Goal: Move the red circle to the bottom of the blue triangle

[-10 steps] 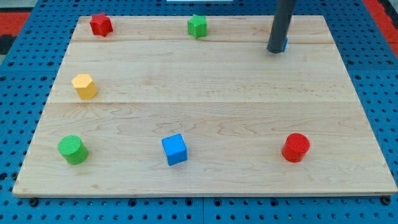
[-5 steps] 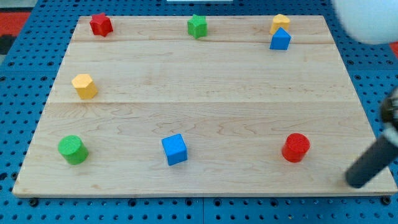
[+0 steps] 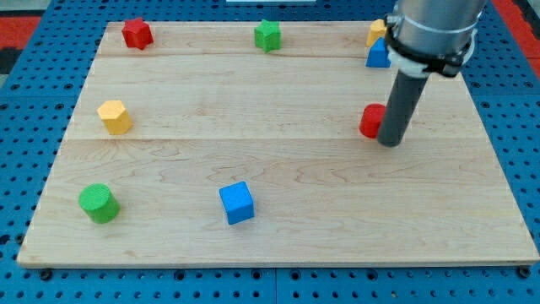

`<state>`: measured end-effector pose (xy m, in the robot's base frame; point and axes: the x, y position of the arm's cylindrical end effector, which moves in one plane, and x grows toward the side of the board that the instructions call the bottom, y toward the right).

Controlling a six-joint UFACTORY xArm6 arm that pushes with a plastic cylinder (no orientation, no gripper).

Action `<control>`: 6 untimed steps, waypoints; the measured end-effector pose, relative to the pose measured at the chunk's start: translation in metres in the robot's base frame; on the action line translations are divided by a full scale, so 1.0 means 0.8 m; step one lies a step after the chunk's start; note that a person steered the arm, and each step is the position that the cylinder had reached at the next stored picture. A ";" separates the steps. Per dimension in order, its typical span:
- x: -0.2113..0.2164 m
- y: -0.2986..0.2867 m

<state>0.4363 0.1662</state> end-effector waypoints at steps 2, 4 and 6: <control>-0.022 0.020; -0.019 -0.071; -0.095 -0.010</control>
